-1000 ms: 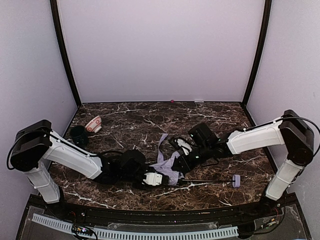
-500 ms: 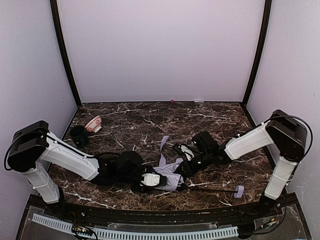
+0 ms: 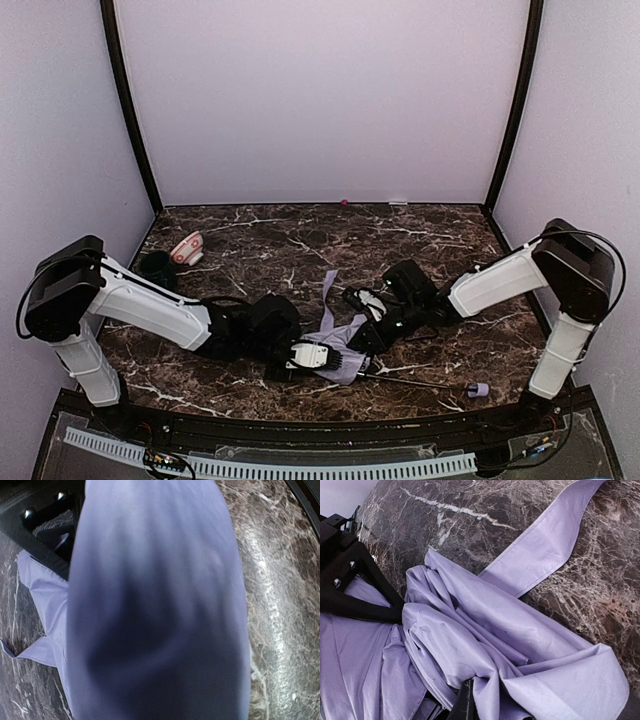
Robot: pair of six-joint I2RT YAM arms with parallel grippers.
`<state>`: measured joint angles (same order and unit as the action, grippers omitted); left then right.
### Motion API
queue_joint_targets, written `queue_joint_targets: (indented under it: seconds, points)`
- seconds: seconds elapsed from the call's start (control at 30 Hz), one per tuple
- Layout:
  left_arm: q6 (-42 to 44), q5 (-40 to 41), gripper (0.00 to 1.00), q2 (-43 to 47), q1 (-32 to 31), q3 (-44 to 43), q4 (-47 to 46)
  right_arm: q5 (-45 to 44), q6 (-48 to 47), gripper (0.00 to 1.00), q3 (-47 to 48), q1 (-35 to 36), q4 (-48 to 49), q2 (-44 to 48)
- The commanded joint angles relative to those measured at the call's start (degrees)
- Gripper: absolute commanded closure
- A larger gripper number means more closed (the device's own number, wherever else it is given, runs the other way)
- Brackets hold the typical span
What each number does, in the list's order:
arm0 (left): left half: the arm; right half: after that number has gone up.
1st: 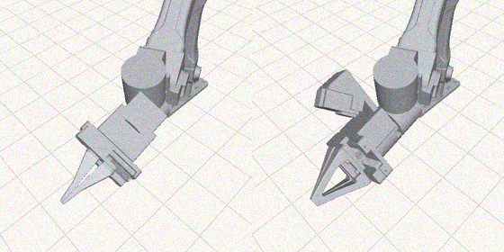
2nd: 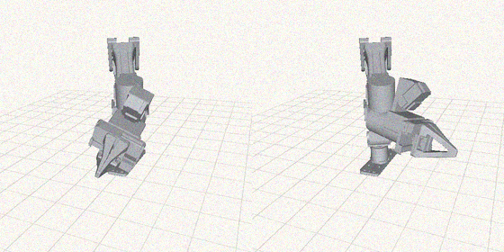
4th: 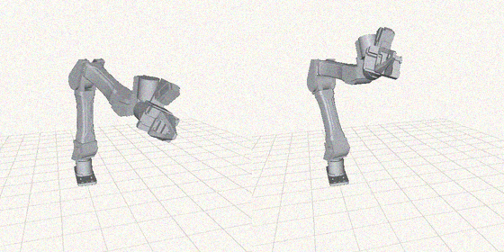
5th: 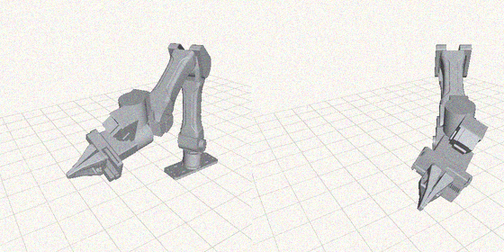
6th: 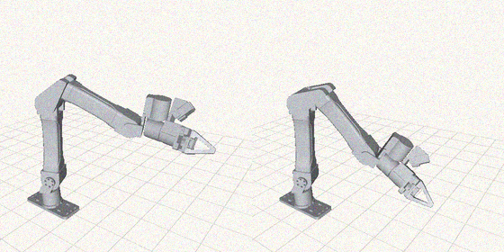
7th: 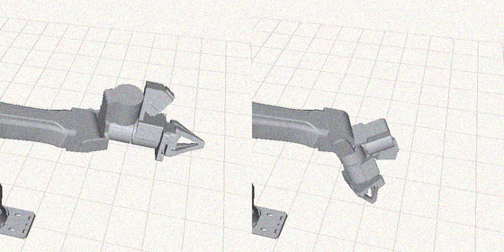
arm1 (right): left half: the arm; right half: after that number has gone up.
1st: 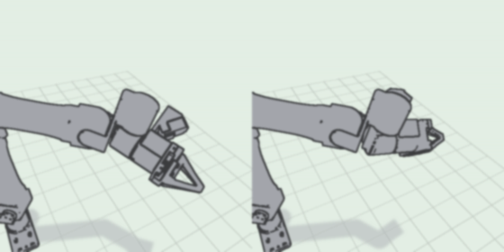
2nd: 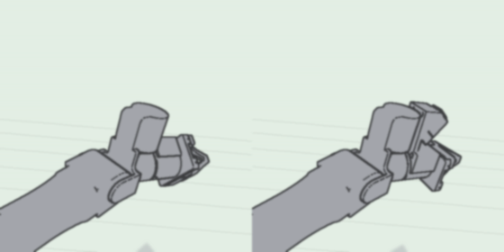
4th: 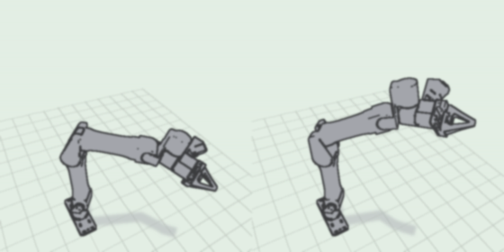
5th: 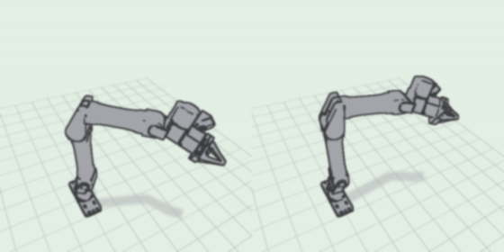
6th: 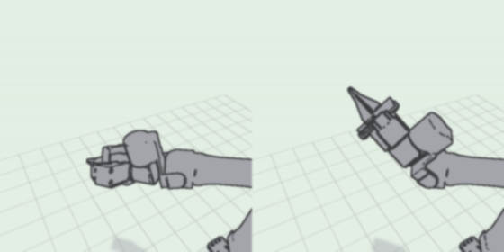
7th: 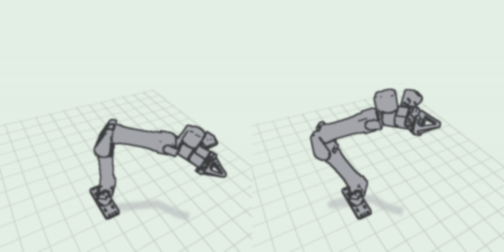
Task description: Put away the umbrella
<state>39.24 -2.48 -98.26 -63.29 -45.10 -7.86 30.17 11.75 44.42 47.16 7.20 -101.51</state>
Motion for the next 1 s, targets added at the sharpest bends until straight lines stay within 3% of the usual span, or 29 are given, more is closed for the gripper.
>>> queue_joint_targets:
  seconds: [0.0, 0.17, 0.3, 0.4, 0.57, 0.73, 0.8, 0.87, 0.9, 0.97]
  points:
    - [-2.17, -5.27, 0.89, -2.13, 1.37, -2.96, 10.73, 0.75, -1.99, 0.93, 1.03, -1.98, -4.63, 4.00]
    - [-3.31, -11.53, 0.90, -6.76, 3.01, -7.76, 21.03, -3.67, -3.82, 0.74, 0.89, -5.73, -9.40, 13.19]
    - [-4.69, -16.57, 0.89, -11.46, 4.31, -12.14, 27.56, -11.09, -6.96, 0.62, -0.53, -4.56, -10.80, 22.77]
    - [-5.62, -19.90, 0.88, -13.25, 5.27, -13.93, 30.26, -19.08, -11.75, 0.56, -5.94, 1.31, -6.42, 30.40]
    - [-6.59, -22.93, 0.87, -15.33, 6.60, -16.80, 34.61, -32.09, -19.62, 0.55, -14.70, 13.52, 0.22, 39.80]
    - [-7.03, -24.75, 0.86, -16.55, 7.59, -18.21, 36.63, -42.99, -24.50, 0.48, -16.55, 24.17, 1.30, 38.60]
    - [-6.99, -25.30, 0.86, -16.74, 7.73, -18.40, 36.83, -46.80, -26.22, 0.36, -16.11, 26.28, 2.69, 35.04]
    - [-6.90, -25.45, 0.86, -17.15, 7.82, -18.79, 37.32, -48.80, -27.66, 0.13, -14.54, 27.17, 4.15, 30.55]
    - [-6.82, -25.49, 0.86, -17.29, 7.83, -19.15, 37.71, -49.89, -28.45, 0.06, -13.60, 27.32, 4.57, 27.51]
    - [-6.75, -25.84, 0.86, -17.40, 7.96, -19.32, 38.35, -51.84, -30.39, 0.01, -11.47, 27.36, 4.87, 23.53]
